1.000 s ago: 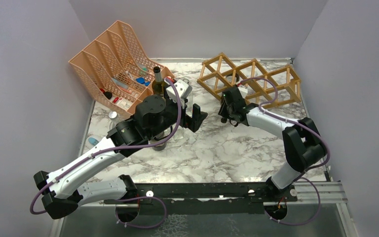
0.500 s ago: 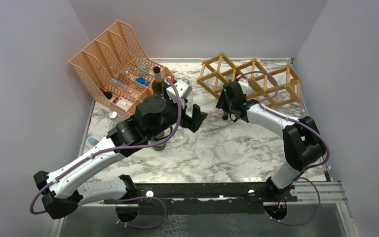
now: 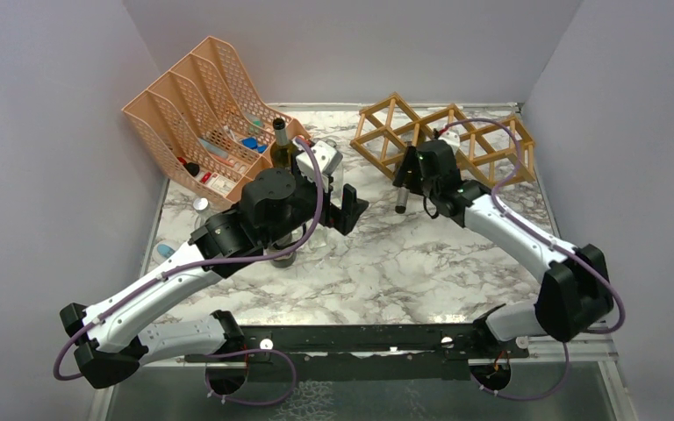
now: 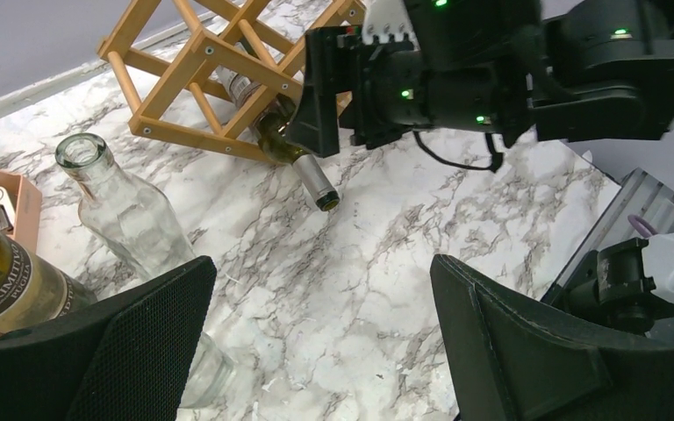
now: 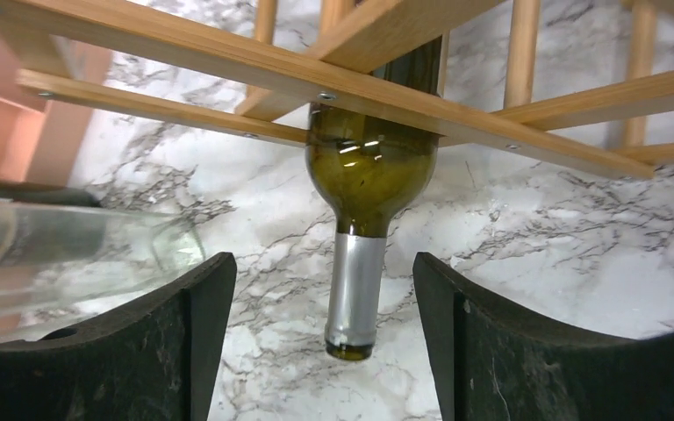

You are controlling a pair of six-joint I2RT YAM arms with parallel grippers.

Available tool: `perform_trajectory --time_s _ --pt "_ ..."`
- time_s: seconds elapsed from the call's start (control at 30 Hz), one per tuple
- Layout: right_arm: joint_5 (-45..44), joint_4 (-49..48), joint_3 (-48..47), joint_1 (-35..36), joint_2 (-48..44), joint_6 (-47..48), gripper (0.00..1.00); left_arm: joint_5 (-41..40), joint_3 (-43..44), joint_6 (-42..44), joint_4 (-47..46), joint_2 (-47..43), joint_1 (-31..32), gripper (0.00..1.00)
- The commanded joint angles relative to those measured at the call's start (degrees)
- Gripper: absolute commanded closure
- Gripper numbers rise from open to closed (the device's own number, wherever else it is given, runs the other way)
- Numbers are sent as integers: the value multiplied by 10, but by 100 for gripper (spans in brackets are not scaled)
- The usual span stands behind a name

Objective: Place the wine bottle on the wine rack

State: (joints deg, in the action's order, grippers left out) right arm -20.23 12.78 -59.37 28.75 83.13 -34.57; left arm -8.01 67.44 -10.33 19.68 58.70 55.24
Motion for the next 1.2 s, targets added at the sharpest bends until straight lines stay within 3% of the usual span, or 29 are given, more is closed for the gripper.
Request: perform_trajectory --time_s 0.0,0.17,0.4,0.63,0.87,1.17 --pt "38 63 3 -4 -72 60 24 -9 45 -17 34 10 1 1" --pt "115 146 -31 -4 -144 109 26 -45 76 -68 100 26 1 1" --pt "275 160 -65 -4 -201 189 26 28 117 -2 133 20 1 1" --pt "395 107 -99 12 -152 208 29 -111 84 9 83 -26 1 1" --pt "320 67 -152 143 -71 226 30 -221 70 36 38 -83 1 1" --pt "294 34 -201 230 -36 245 34 -307 55 82 -11 -159 1 1"
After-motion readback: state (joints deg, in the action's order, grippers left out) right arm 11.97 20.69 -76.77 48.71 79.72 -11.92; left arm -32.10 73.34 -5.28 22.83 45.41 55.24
